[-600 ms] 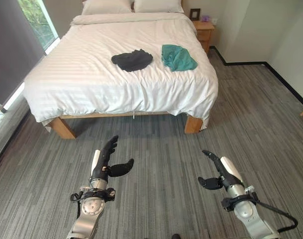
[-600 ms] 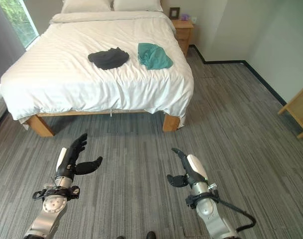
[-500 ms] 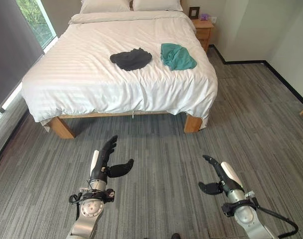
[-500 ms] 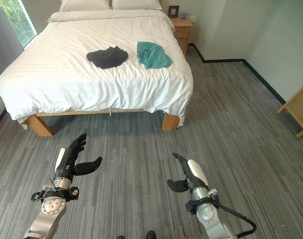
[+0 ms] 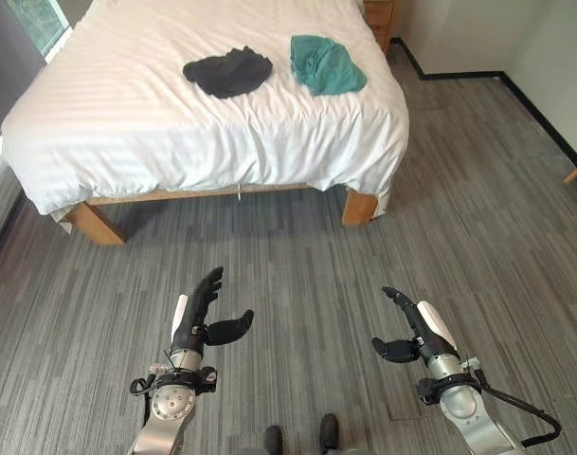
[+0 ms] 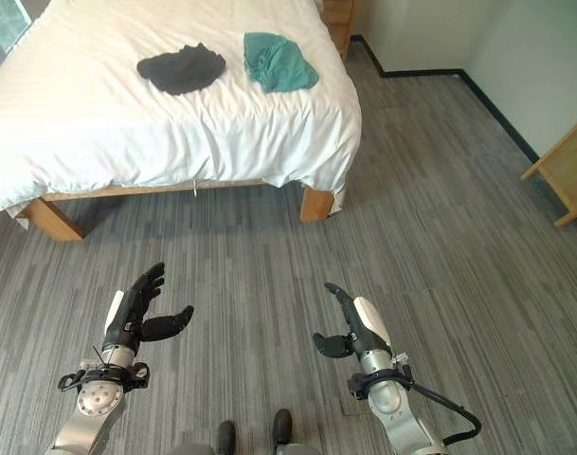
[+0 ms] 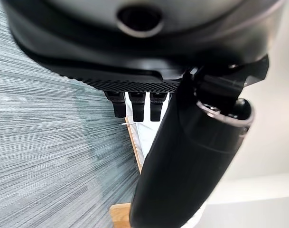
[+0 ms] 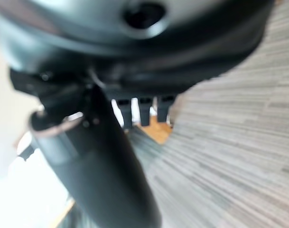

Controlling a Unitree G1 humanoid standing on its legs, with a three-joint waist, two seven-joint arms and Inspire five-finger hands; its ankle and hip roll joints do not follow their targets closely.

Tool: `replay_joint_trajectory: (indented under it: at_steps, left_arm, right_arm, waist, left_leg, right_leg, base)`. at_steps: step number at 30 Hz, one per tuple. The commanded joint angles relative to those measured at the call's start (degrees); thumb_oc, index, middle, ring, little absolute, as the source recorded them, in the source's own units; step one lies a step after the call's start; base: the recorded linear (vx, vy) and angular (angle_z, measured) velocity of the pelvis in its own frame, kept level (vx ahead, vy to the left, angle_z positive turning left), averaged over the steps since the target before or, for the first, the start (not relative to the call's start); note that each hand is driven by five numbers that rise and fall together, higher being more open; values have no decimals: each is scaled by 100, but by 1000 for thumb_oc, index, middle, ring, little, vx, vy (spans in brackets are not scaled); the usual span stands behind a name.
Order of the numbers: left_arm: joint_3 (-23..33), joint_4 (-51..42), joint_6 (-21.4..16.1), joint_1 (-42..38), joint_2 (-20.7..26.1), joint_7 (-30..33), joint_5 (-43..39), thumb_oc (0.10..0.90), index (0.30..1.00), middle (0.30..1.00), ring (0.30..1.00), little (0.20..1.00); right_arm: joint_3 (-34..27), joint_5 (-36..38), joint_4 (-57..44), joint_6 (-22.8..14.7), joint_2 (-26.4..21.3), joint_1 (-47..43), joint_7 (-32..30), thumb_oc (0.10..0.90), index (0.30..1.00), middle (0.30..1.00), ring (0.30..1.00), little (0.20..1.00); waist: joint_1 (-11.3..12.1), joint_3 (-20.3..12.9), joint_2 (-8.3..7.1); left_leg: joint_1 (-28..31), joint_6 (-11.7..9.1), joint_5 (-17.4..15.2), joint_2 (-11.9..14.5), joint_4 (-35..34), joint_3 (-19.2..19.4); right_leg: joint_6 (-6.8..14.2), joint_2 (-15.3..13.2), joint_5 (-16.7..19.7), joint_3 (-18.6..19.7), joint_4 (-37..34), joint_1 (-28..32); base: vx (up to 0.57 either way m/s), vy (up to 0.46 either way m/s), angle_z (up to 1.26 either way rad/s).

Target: Pick up bed clothes into laundry basket.

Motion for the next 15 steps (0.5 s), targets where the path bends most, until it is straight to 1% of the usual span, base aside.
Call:
replay_joint_trajectory:
  at_steps: [1,2,3,4,7,8,9,10,11,12,13,14,15]
  left_arm:
    - [108,-492,-455,-265,123,71,-152,800,900,900,900,900]
    - [132,-511,-452,-246,115,90,-163,800,900,900,900,900]
    - [173,-511,-443,-192,87,107,-198,800,900,900,900,900]
    - [169,-519,-440,-176,86,106,-199,800,900,900,900,900]
    - [169,-519,-440,-176,86,106,-199,800,900,900,900,900]
    - [169,-519,-440,-176,86,106,-199,800,900,900,900,900]
    - [197,-366,-342,20,-35,126,-135,800,900,900,900,900]
    - [192,-337,-333,54,-60,137,-117,800,900,900,900,900]
    - [186,-338,-333,56,-55,137,-117,800,900,900,900,900]
    - [211,-333,-337,101,-64,149,-121,800,900,900,900,900]
    - [235,-321,-342,139,-75,127,-129,800,900,900,900,900]
    - [250,-317,-329,178,-56,110,-105,800,900,900,900,900]
    - [250,-317,-328,179,-55,110,-106,800,900,900,900,900]
  right_arm:
    - [-341,231,-906,-328,-375,-354,-314,800,900,900,900,900]
    - [-365,248,-920,-300,-373,-336,-306,800,900,900,900,900]
    - [-389,269,-910,-272,-372,-325,-296,800,900,900,900,900]
    - [-389,272,-915,-269,-375,-311,-293,800,900,900,900,900]
    - [-389,272,-915,-269,-375,-311,-293,800,900,900,900,900]
    - [-389,272,-915,-269,-375,-311,-293,800,900,900,900,900]
    - [-385,240,-763,-204,-429,-335,-267,800,900,900,900,900]
    - [-408,216,-747,-172,-430,-337,-246,800,900,900,900,900]
    - [-415,215,-756,-167,-426,-326,-242,800,900,900,900,900]
    - [-402,187,-786,-163,-417,-327,-209,800,900,900,900,900]
    - [-416,164,-843,-159,-385,-267,-172,800,900,900,900,900]
    - [-407,109,-868,-141,-338,-220,-129,800,900,900,900,900]
    - [-408,108,-870,-140,-336,-218,-128,800,900,900,900,900]
  waist:
    - [1,-67,-42]
    - [49,-110,-20]
    - [100,-155,28]
    - [131,-155,-5]
    - [132,-153,-5]
    - [132,-153,-5]
    - [434,-387,126]
    - [607,-434,119]
    - [621,-436,99]
    - [710,-480,77]
    - [777,-567,23]
    - [811,-606,-2]
    - [812,-602,-6]
  left_leg:
    - [-899,-427,750,418,672,-348]
    - [-1017,-398,708,351,438,-236]
    - [-1138,-353,648,333,36,-121]
    - [-1075,-340,634,310,-18,-72]
    - [-1073,-340,635,310,-20,-71]
    - [-1073,-340,635,310,-20,-71]
    - [-1559,-447,1168,415,-2312,424]
    - [-1848,-535,1377,557,-2385,456]
    - [-1843,-536,1374,547,-2387,474]
    - [-1909,-585,1512,613,-2346,426]
    - [-1912,-581,1617,647,-2329,401]
    - [-1868,-573,1769,646,-2303,310]
    - [-1863,-572,1768,642,-2304,312]
  right_leg:
    - [637,-352,-273,-122,-53,564]
    - [652,-331,-339,-86,-97,651]
    - [675,-298,-423,-61,-154,759]
    - [686,-340,-440,-31,-173,791]
    - [686,-340,-439,-30,-173,792]
    - [686,-340,-439,-30,-173,792]
    - [879,-401,-1094,34,-240,1601]
    - [961,-538,-1196,165,-240,1881]
    - [963,-559,-1203,171,-240,1880]
    - [1028,-645,-1259,264,-240,2071]
    - [1131,-791,-1251,365,-240,2284]
    - [1206,-920,-1122,397,-240,2370]
    - [1207,-924,-1123,395,-240,2376]
  base:
    - [261,-64,-5]
    - [379,-13,7]
    - [304,19,-7]
    - [177,13,-16]
    - [8,1,-23]
    - [966,173,-27]
    - [1317,261,-14]
    - [1323,259,-7]
    - [598,149,-18]
    - [543,157,-30]
    - [731,226,-50]
    - [491,163,-64]
    - [194,68,-87]
